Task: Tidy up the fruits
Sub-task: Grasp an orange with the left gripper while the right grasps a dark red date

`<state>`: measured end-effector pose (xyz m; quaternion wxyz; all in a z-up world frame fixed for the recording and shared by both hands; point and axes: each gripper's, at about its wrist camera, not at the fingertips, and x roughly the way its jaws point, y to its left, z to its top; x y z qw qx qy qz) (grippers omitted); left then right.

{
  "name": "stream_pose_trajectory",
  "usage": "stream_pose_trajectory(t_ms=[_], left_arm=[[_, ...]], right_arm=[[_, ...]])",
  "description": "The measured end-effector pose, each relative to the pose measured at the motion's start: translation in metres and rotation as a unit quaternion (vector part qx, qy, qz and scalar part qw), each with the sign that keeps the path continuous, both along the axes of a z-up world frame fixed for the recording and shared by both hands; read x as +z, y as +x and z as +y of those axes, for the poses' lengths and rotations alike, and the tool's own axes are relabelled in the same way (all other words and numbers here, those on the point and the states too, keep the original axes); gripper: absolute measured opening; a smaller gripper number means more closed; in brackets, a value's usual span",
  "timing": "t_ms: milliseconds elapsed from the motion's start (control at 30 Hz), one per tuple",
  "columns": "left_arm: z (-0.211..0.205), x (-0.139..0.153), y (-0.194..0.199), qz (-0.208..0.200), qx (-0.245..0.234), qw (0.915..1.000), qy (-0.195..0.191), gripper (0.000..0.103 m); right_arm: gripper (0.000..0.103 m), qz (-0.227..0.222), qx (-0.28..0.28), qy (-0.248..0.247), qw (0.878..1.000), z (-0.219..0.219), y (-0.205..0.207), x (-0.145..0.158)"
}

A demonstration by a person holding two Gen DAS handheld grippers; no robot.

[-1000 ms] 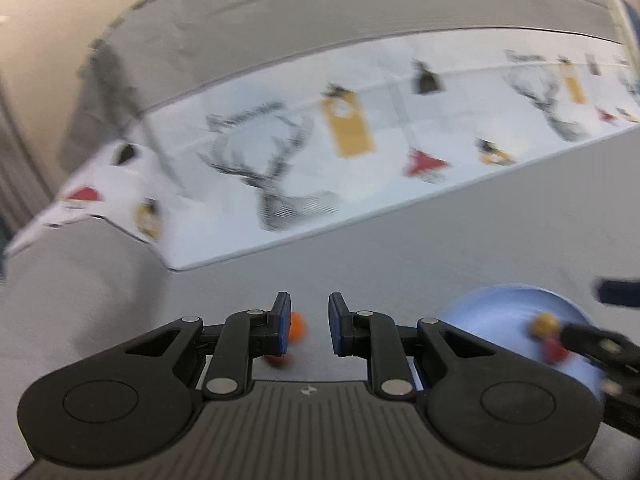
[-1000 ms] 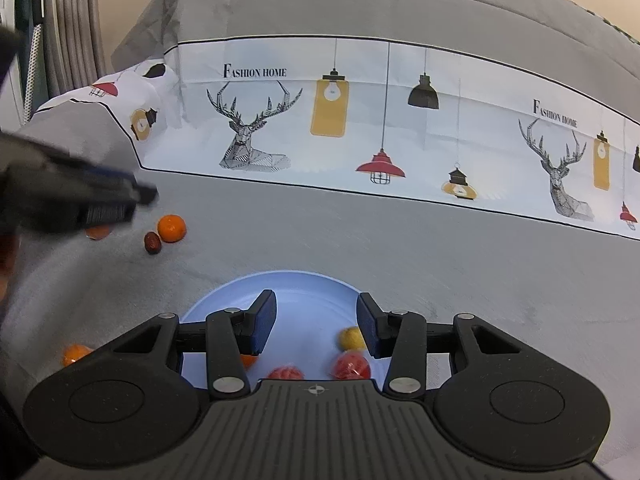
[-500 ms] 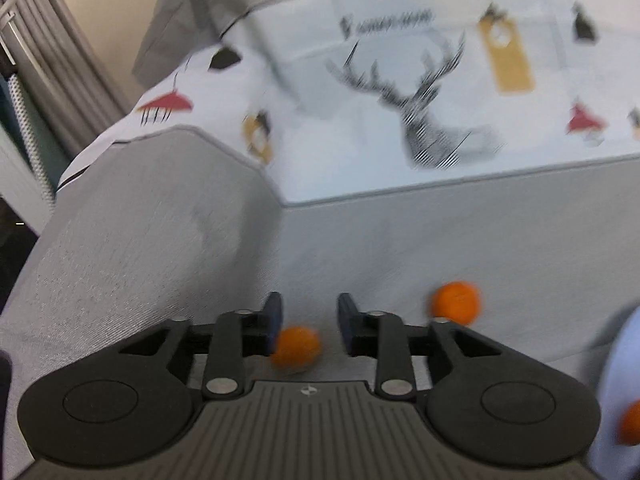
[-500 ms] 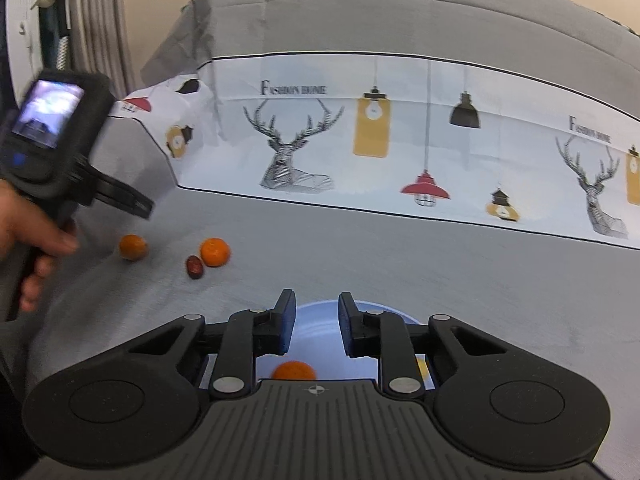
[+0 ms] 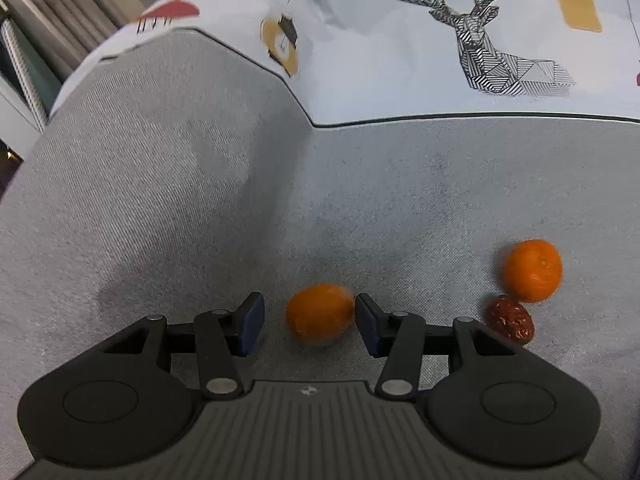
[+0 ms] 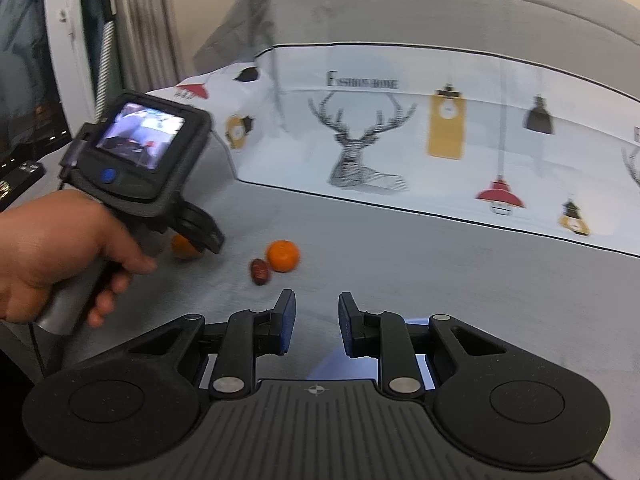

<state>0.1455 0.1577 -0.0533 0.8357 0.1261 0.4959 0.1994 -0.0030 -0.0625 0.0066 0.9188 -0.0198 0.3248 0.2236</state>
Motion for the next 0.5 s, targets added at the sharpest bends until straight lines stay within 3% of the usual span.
stream_pose_trajectory(t_ms=[133,233,300,500], left_arm=[[0.002,-0.002,0.002,-0.003,0.001,1.0000,-0.001,0.054],[0.004,-0.001,0.004,-0.002,0.003,0.9997,-0.025,0.040],[0.006,0.001,0.003,-0.003,0.007,0.9995,-0.032,0.040],[0.020,0.015,-0.002,-0.023,0.037,0.9939,-0.101,0.040]], right_arm=[[0.025,0.002,0.024,0.000,1.000,0.021,0.011,-0.005],[0.026,0.010,0.036,0.004,0.999,0.032,0.023,-0.010],[0.026,0.016,0.041,0.007,0.999,0.037,0.031,-0.014],[0.026,0.030,0.057,0.013,0.998,0.057,0.056,-0.027]])
